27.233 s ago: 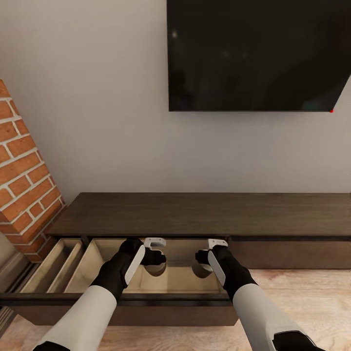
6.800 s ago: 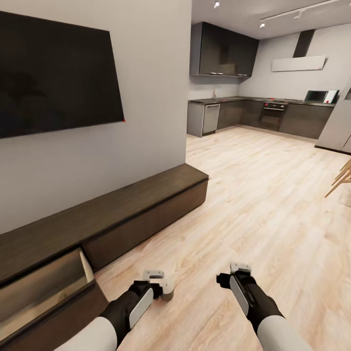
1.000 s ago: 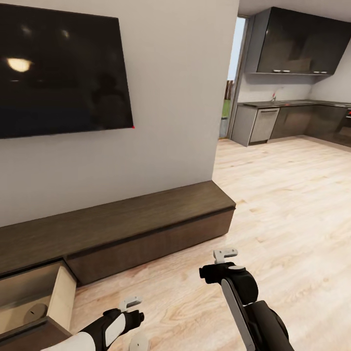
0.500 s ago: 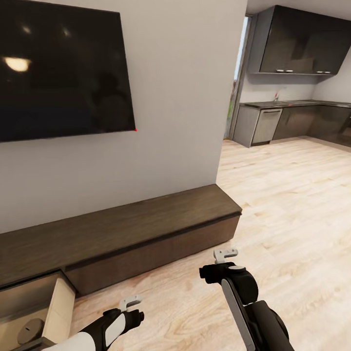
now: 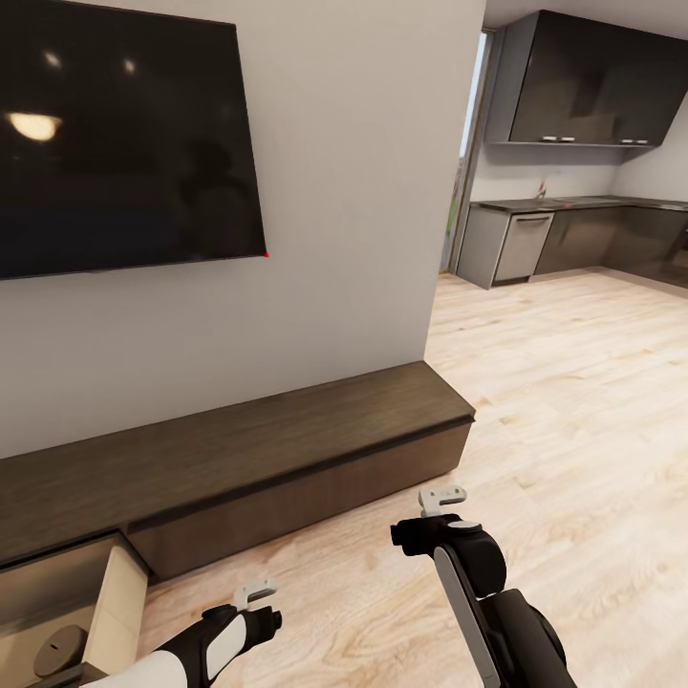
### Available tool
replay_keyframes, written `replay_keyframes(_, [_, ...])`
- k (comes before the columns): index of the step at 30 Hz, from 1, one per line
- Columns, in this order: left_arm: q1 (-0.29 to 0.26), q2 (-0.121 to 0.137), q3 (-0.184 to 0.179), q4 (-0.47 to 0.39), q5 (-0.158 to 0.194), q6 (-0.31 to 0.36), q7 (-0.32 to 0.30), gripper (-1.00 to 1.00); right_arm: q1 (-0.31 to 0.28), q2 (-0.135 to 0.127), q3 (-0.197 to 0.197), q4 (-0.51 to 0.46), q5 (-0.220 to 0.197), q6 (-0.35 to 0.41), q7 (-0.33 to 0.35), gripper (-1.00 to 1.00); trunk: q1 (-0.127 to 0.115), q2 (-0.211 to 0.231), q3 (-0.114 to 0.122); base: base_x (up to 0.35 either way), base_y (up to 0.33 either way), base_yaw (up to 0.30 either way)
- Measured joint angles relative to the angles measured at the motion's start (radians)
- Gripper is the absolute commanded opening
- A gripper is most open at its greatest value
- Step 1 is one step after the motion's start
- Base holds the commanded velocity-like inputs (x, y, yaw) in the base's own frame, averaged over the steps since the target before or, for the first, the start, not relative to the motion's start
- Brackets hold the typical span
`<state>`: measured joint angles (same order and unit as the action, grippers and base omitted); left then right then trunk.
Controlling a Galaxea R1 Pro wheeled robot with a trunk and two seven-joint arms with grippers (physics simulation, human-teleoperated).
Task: Place each of the two pumpkins and all three candles from the living room inside a cabinet in the living room (use any cabinet), then make sure every cabinet is closed, and position the cauldron so it is next to a table in the living room.
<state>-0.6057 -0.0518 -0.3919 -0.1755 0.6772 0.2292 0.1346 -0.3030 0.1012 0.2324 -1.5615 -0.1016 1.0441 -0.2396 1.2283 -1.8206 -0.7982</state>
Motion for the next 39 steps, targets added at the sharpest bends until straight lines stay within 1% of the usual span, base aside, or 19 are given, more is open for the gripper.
replay_keyframes(5, [0.000, -0.001, 0.000, 0.000, 0.000, 0.003, 0.001, 1.00, 0.000, 0.000, 0.000, 0.001, 0.000, 0.000, 0.000, 1.00, 0.000, 0.000, 0.000, 0.000, 0.000, 0.000])
replay_keyframes(10, [0.000, -0.001, 0.000, 0.000, 0.000, 0.007, 0.003, 1.00, 0.000, 0.000, 0.000, 0.001, -0.001, 0.000, 0.000, 1.00, 0.019, -0.035, -0.016, 0.000, 0.000, 0.000])
replay_keyframes(16, [0.000, -0.001, 0.001, 0.000, 0.001, 0.011, 0.025, 1.00, 0.000, 0.000, 0.000, 0.001, -0.002, 0.000, 0.001, 1.00, 0.042, -0.077, -0.034, 0.000, 0.000, 0.000])
replay_keyframes(39, [0.002, 0.000, 0.002, 0.002, 0.006, 0.009, 0.032, 1.00, 0.000, 0.000, 0.002, 0.009, -0.003, 0.000, 0.003, 1.00, 0.130, -0.238, -0.106, 0.000, 0.000, 0.000])
